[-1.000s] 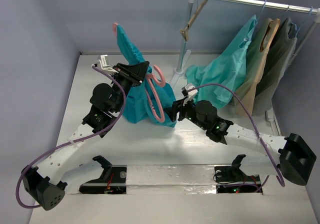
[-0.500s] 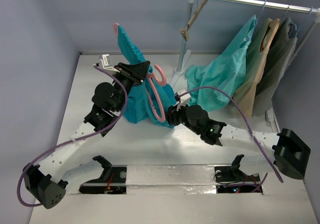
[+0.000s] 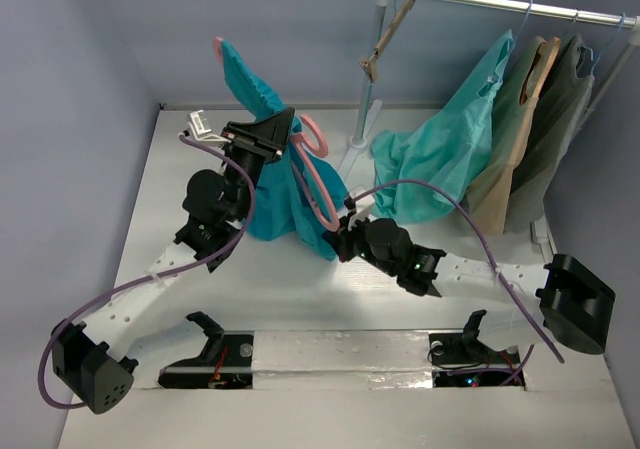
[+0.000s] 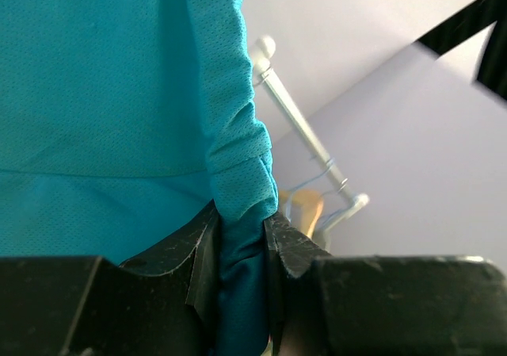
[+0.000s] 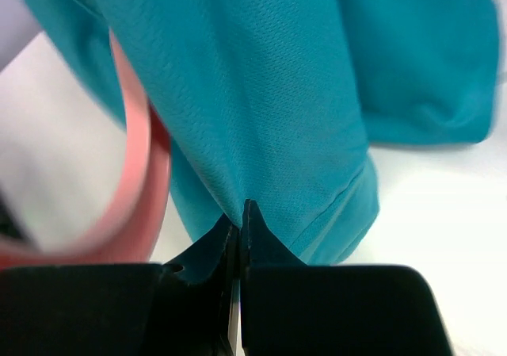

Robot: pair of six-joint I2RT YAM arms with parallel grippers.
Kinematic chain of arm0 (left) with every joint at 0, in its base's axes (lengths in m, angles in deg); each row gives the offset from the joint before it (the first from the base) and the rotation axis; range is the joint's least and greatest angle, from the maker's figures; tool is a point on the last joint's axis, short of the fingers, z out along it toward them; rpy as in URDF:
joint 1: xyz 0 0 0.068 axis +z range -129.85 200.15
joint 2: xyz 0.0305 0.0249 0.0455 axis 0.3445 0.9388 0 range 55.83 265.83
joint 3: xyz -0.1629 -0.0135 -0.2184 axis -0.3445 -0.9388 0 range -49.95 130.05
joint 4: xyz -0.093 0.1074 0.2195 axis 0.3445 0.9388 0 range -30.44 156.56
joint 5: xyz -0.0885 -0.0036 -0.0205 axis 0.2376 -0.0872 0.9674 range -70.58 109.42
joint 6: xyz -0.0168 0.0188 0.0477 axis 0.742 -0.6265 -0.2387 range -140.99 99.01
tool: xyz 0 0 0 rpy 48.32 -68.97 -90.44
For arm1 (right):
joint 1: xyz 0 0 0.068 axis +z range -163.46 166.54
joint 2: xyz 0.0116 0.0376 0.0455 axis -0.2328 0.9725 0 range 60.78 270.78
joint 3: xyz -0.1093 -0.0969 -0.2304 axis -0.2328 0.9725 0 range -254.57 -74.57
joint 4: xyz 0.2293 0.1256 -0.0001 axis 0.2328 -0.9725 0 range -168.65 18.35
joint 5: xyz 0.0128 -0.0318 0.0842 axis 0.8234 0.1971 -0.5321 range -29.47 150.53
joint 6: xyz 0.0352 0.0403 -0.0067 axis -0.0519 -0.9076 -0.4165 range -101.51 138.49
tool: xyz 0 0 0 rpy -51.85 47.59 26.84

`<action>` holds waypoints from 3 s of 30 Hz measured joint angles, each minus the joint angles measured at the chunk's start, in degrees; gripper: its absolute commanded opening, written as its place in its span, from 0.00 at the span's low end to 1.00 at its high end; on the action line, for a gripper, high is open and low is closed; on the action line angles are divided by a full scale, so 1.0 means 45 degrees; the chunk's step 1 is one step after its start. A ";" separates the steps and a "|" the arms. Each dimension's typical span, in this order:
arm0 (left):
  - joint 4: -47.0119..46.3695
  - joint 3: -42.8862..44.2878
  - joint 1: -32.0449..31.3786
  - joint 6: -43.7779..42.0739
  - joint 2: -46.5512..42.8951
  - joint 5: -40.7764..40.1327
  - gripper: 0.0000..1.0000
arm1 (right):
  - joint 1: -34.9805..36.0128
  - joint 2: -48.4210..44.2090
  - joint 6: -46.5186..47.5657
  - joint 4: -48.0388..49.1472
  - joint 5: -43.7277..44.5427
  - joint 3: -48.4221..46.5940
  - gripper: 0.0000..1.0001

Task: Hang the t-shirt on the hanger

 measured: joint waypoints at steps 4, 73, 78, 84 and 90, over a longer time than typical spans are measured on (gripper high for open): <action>-0.1316 -0.0209 -0.0005 0.0262 0.0466 -0.0442 0.00 | 0.0345 -0.0457 -0.0612 0.0369 -0.0607 0.0976 0.00; -0.5115 -0.5100 0.0029 0.1146 -0.0806 -0.0141 0.00 | 0.2142 -0.2569 0.0044 -0.7868 -0.0199 -0.2448 0.04; -0.5095 -0.5100 0.0029 0.0869 -0.0811 -0.0253 0.00 | 0.2229 -0.2545 0.0039 -0.7771 -0.0267 -0.2453 0.00; -0.5013 -0.5076 0.0024 -0.0325 -0.0806 -0.1219 0.00 | 0.2312 -0.3614 -0.0141 -0.7766 -0.1137 -0.2453 0.00; -0.5192 -0.4881 0.0049 -0.0661 -0.0423 -0.1462 0.00 | 0.2317 -0.4255 -0.0146 -0.7179 -0.1520 -0.2453 0.00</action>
